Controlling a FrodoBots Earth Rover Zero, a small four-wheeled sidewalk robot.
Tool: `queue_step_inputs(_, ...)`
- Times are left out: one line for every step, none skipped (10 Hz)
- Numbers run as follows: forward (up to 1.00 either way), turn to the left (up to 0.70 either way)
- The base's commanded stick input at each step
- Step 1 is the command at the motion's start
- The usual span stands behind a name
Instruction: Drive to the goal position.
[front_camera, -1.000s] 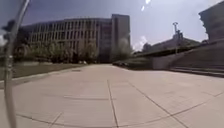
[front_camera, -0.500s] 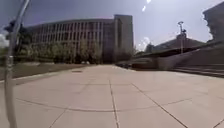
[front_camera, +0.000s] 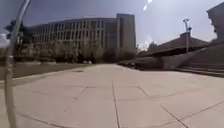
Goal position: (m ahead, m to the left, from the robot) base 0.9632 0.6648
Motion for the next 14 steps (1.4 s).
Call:
queue_step_inputs(0.85, -0.17)
queue_step_inputs(0.85, -0.20)
queue_step_inputs(0.85, -0.22)
queue_step_inputs(0.85, -0.24)
queue_step_inputs(0.85, -0.26)
queue_step_inputs(0.85, -0.29)
queue_step_inputs(0.85, 0.00)
queue_step_inputs(0.85, 0.00)
queue_step_inputs(0.85, 0.00)
queue_step_inputs(0.85, 0.00)
queue_step_inputs(0.85, -0.21)
queue_step_inputs(0.85, -0.23)
queue_step_inputs(0.85, -0.25)
queue_step_inputs(0.85, -0.27)
